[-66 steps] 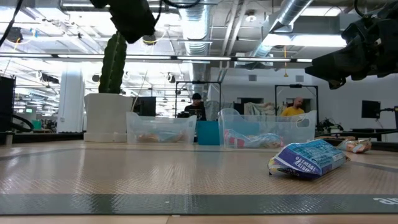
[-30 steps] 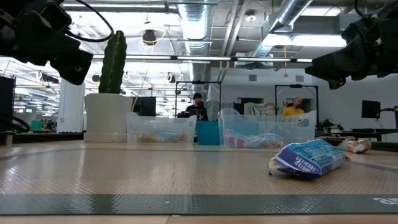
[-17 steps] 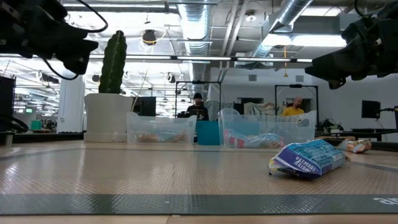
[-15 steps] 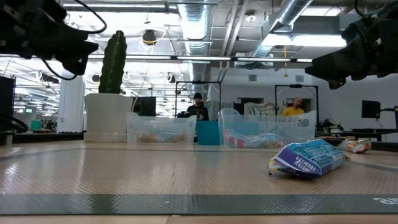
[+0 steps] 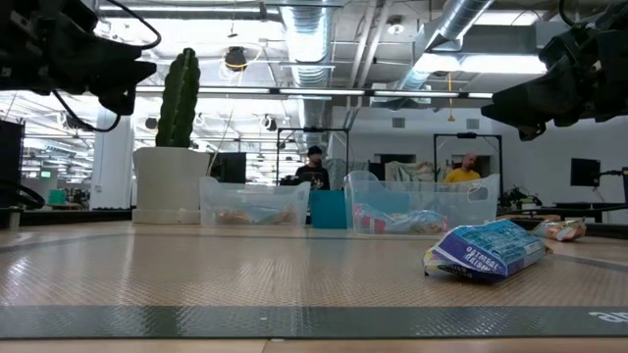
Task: Pick and place Granola Bars by type
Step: Put the blue granola bar into the blue bin
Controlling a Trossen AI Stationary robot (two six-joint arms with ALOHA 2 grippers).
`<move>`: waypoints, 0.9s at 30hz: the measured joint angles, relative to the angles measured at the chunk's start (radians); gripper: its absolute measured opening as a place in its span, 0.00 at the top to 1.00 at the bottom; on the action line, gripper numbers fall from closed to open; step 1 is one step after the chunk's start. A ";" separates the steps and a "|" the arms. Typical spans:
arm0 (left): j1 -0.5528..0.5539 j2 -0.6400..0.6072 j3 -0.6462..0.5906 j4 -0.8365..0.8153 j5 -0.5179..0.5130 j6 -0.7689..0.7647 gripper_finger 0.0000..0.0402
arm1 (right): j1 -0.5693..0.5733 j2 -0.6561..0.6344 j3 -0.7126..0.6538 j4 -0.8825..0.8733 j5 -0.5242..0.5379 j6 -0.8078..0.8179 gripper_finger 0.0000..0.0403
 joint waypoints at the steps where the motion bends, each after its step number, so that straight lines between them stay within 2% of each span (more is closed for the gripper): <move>1: 0.000 -0.001 0.000 -0.013 0.000 0.003 0.66 | 0.000 0.000 0.000 0.000 0.000 0.000 0.58; 10: 0.002 0.006 -0.001 -0.042 0.019 0.066 0.66 | 0.000 0.000 0.000 0.000 0.000 0.000 0.58; 27: 0.002 0.012 -0.003 -0.043 0.020 0.061 0.66 | 0.000 0.000 0.000 0.000 0.000 0.000 0.58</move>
